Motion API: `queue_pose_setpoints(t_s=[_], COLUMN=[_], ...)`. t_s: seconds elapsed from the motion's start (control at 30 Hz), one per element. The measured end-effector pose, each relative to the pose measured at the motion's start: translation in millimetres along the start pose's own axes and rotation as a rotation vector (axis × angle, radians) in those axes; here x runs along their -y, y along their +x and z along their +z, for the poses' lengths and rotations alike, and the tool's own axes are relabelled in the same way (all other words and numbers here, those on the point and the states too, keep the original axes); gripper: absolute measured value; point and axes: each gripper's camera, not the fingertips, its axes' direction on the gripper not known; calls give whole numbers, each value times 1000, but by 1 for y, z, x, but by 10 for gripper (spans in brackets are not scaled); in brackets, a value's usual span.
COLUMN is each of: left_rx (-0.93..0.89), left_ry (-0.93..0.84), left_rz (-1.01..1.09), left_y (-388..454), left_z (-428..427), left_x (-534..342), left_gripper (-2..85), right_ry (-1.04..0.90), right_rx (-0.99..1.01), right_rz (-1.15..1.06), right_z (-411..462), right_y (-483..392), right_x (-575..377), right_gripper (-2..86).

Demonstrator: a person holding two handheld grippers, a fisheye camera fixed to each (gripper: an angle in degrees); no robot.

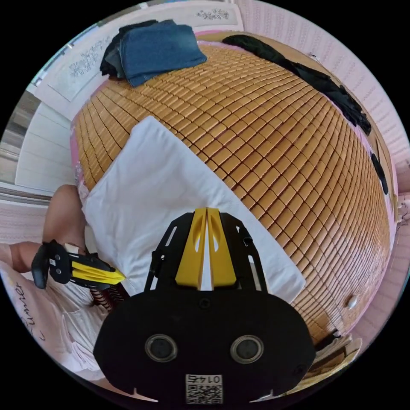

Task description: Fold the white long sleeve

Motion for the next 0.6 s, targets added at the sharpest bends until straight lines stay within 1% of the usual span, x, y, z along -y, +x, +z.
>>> queue_pose_setpoints(t_s=[0.07,0.13,0.2,0.3,0.37,0.47,0.53,0.6], left_rx=[-55,-82,-88,-121,-153,-131,-119,-127], left_ry=[31,60,86,146,186,150,122,88], left_rz=[46,77,103,144,181,200,223,248], left_y=[14,28,41,59,68,78,85,92], left_z=[-2,1,4,10,17,35,46,57], left_x=[2,8,16,35,51,72,81,89], left_gripper=[-8,-6,0,45,80,113,125,131], right_ry=[102,136,89,1,-63,-158,-161,-183], right_rx=[25,-28,-90,-62,-22,70,112,162], right_rz=[74,140,261,352,376,400,390,375], right_z=[-30,-50,-59,-52,-40,-17,-11,-6], right_y=[15,25,37,47,54,73,83,96], right_x=[-51,-107,-180,-251,-277,-301,-308,-317], right_gripper=[2,8,29,59,71,83,71,16])
